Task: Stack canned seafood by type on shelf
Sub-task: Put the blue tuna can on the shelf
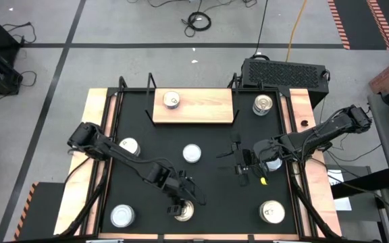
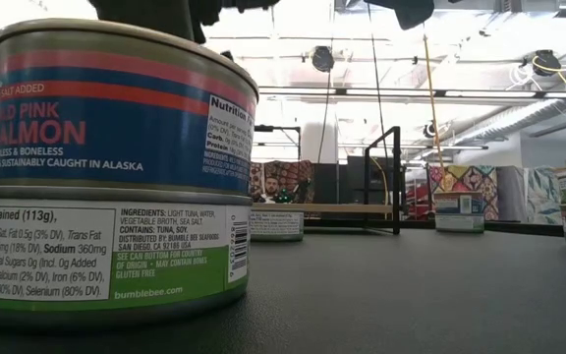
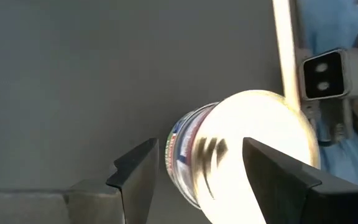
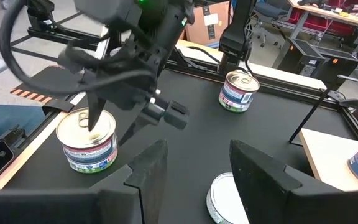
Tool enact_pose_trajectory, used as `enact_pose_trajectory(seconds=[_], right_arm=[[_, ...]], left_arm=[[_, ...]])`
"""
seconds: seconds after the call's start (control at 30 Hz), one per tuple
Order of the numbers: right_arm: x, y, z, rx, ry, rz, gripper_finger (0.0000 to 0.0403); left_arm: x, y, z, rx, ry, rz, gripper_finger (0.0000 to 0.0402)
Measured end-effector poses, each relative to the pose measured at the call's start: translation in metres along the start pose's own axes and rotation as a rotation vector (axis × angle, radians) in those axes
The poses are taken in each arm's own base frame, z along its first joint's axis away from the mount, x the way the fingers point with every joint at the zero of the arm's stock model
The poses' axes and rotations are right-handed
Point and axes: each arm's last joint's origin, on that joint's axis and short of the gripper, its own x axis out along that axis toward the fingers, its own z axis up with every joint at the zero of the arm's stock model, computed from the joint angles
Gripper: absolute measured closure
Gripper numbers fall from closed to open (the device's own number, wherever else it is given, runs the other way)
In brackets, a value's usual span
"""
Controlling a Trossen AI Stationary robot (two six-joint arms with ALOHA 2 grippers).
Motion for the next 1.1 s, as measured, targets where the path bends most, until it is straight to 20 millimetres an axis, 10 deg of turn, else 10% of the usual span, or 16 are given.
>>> enact_pose_trajectory(seconds=[0.43, 1.1], right_arm=[[0.0, 0.0, 0.0, 0.0, 0.0, 0.0, 0.0234], [0.0, 0.0, 0.0, -0.003, 0.0, 0.0, 0.0234]], left_arm=[[0.002, 0.005, 0.001, -0.028, 0.054, -0.1, 0.0173], [0.001, 0.015, 0.005, -0.052, 0.052, -0.092, 0.0286]])
